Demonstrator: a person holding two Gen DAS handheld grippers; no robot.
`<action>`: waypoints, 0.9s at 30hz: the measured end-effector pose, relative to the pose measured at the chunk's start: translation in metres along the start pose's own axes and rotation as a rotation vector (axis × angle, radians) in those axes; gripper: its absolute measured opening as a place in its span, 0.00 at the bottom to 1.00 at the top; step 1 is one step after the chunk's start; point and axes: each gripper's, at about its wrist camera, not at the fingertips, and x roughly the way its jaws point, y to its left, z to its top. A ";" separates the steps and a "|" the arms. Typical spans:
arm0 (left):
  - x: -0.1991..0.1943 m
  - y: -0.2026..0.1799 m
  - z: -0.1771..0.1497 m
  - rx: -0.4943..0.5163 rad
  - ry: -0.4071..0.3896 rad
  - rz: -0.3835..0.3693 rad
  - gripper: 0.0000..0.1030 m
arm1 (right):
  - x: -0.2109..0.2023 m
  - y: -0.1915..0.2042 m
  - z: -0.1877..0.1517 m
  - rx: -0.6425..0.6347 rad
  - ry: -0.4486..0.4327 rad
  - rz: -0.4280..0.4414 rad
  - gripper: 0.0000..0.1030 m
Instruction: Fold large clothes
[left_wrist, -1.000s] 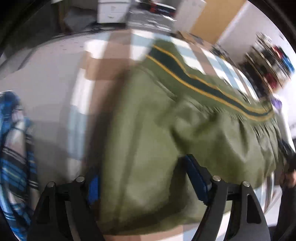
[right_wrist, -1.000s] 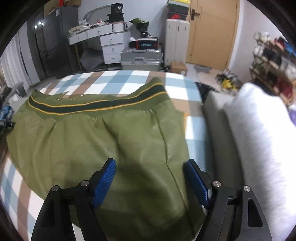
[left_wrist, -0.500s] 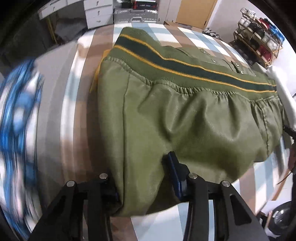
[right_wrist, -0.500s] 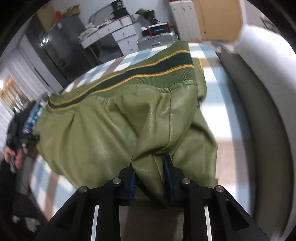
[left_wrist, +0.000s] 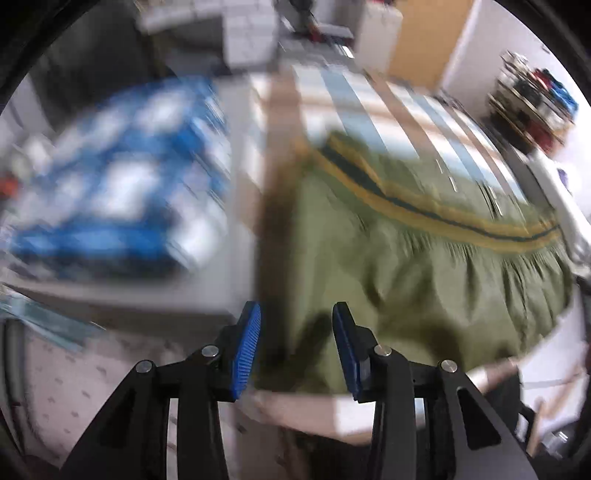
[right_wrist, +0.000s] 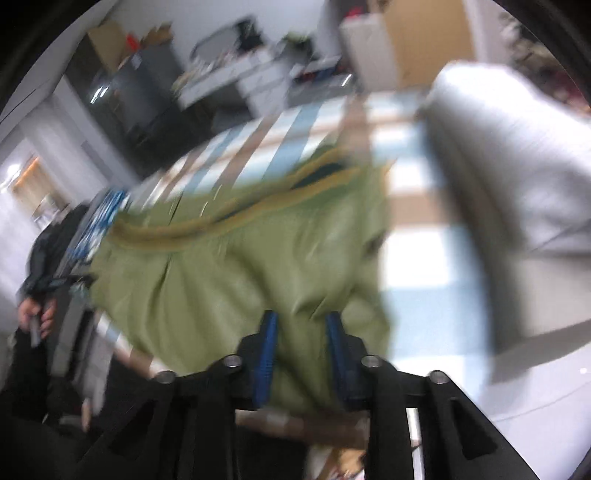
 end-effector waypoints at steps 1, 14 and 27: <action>-0.013 -0.004 0.008 0.015 -0.047 -0.009 0.40 | -0.008 -0.001 0.004 0.020 -0.040 0.034 0.76; 0.057 -0.246 0.062 0.947 0.162 -0.277 0.90 | 0.061 -0.014 0.007 0.029 0.054 0.057 0.82; 0.123 -0.258 0.084 1.002 0.522 -0.406 0.23 | 0.023 0.011 -0.005 -0.015 -0.125 0.033 0.83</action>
